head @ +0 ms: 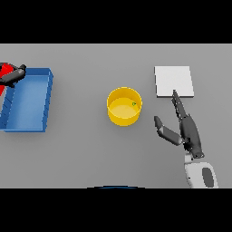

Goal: Pick up the red beaker and tilt it to pour out 1 green nut into yellow bowl. Pick up the yellow bowl and place it on the metallic measuring scale.

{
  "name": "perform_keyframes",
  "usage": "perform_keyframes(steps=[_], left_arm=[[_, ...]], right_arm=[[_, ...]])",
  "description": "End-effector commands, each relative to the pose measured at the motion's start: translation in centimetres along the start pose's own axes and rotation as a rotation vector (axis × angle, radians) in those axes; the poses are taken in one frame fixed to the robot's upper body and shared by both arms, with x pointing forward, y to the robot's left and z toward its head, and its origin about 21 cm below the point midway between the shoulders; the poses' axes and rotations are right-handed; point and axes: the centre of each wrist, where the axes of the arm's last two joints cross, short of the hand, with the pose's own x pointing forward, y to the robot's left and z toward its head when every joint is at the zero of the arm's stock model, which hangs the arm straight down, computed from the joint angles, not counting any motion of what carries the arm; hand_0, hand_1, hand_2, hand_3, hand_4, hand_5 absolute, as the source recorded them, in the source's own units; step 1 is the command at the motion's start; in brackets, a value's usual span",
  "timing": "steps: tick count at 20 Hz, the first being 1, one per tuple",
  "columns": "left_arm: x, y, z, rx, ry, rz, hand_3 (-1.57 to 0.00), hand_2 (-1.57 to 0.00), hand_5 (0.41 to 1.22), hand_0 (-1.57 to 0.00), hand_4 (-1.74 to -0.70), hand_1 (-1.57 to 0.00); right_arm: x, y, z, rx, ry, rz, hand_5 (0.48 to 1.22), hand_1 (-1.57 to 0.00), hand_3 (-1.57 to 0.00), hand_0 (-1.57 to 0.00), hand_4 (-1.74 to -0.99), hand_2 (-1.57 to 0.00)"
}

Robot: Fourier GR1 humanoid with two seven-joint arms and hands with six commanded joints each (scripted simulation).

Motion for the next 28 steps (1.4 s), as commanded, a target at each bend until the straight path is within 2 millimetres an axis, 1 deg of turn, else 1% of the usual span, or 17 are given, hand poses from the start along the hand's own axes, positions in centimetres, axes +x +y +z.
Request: perform_keyframes(steps=[1,2,3,4,6,9,11,12,14,15,16,17,19,21,22,25,28], left_arm=[[-0.3,0.0,0.2,-0.046,0.003,0.022,-0.67,-0.65,0.683,-0.75,-1.05,-0.69],[-0.4,0.1,0.3,-0.069,0.018,-0.010,-0.54,-0.52,0.664,-0.60,-0.98,-0.55],[-0.4,-0.1,0.4,-0.078,0.022,-0.057,-0.43,-0.42,0.651,-0.48,-0.92,-0.44],[-0.5,-0.2,0.4,-0.082,0.030,-0.082,-0.34,-0.33,0.644,-0.38,-0.88,-0.35],[-0.6,-0.3,0.3,-0.082,0.067,-0.139,-0.22,-0.21,0.627,-0.25,-0.83,-0.22],[-1.1,-0.6,-0.2,-0.048,0.064,-0.170,-0.11,-0.11,0.627,-0.13,-0.79,-0.11],[-0.6,-0.3,0.0,-0.033,0.010,-0.163,-0.07,-0.07,0.631,-0.08,-0.78,-0.07],[-0.6,-0.6,0.0,-0.033,-0.014,-0.145,-0.06,-0.06,0.633,-0.06,-0.78,-0.06],[-0.6,-0.7,0.2,-0.029,-0.059,-0.103,-0.04,-0.03,0.644,-0.04,-0.78,-0.04],[-0.6,-0.8,0.3,-0.030,-0.068,-0.084,-0.03,-0.03,0.652,-0.03,-0.79,-0.03],[-0.7,-1.3,0.4,-0.044,-0.067,-0.071,-0.02,-0.02,0.657,-0.03,-0.79,-0.02],[-0.6,-1.2,0.4,-0.048,-0.072,-0.066,-0.02,-0.02,0.661,-0.02,-0.80,-0.02],[-0.2,-1.6,0.7,-0.050,-0.071,-0.054,-0.01,-0.01,0.673,-0.01,-0.80,-0.01],[-0.6,-2.1,1.0,-0.055,-0.072,-0.048,-0.01,-0.01,0.683,-0.01,-0.81,-0.01],[-0.4,-2.1,1.0,-0.057,-0.069,-0.051,-0.01,-0.01,0.687,-0.01,-0.81,-0.01],[-0.4,-1.5,0.9,-0.058,-0.061,-0.044,0.00,0.00,0.688,0.00,-0.81,0.00],[-0.6,-1.4,0.7,-0.065,-0.066,-0.051,0.00,0.00,0.689,0.00,-0.81,0.00]], right_arm=[[-0.4,-0.2,0.4,-0.002,-0.003,0.000,0.671,0.00,0.00,0.00,-1.150,0.00],[-0.3,0.2,0.1,-0.001,-0.004,-0.011,0.670,0.00,0.00,0.00,-1.153,0.00],[-0.4,-0.1,0.1,-0.001,-0.002,-0.006,0.670,0.00,0.00,0.00,-1.155,0.00],[-0.6,0.0,0.2,0.000,-0.003,-0.009,0.669,0.00,0.00,0.00,-1.155,0.00],[-0.2,-0.4,0.3,-0.006,-0.013,0.016,0.665,0.00,0.00,0.00,-1.156,0.00],[-0.2,0.1,0.4,-0.005,-0.006,0.030,0.665,0.00,0.00,0.00,-1.157,0.00],[0.0,0.0,-0.1,-0.009,0.022,0.036,0.644,0.00,0.00,0.00,-1.144,0.00],[0.0,0.4,-0.4,-0.009,0.056,0.086,0.631,0.00,0.00,0.00,-1.131,0.00],[0.7,0.2,-1.0,0.065,0.003,0.139,0.649,0.00,0.00,0.00,-1.087,0.00],[1.0,-0.2,-1.2,0.117,-0.025,0.171,0.662,0.00,0.00,0.00,-1.080,0.00],[1.3,-0.3,-2.0,0.174,-0.025,0.223,0.665,0.00,0.00,0.00,-1.088,0.00],[1.6,-0.7,-2.7,0.216,-0.017,0.313,0.662,0.00,0.00,0.00,-1.103,0.00],[2.4,-0.4,-3.9,0.299,-0.031,0.472,0.637,0.00,0.00,0.00,-1.128,0.00],[2.8,0.0,-4.9,0.385,-0.089,0.613,0.626,0.00,0.00,0.00,-1.137,0.00],[3.4,-0.4,-5.7,0.436,-0.109,0.690,0.627,0.00,0.00,0.00,-1.142,0.00],[4.4,0.5,-7.7,0.575,-0.182,0.823,0.635,0.00,0.00,0.00,-1.157,0.00],[4.3,1.4,-8.7,0.704,-0.228,0.950,0.641,0.00,0.00,0.00,-1.164,0.00]])
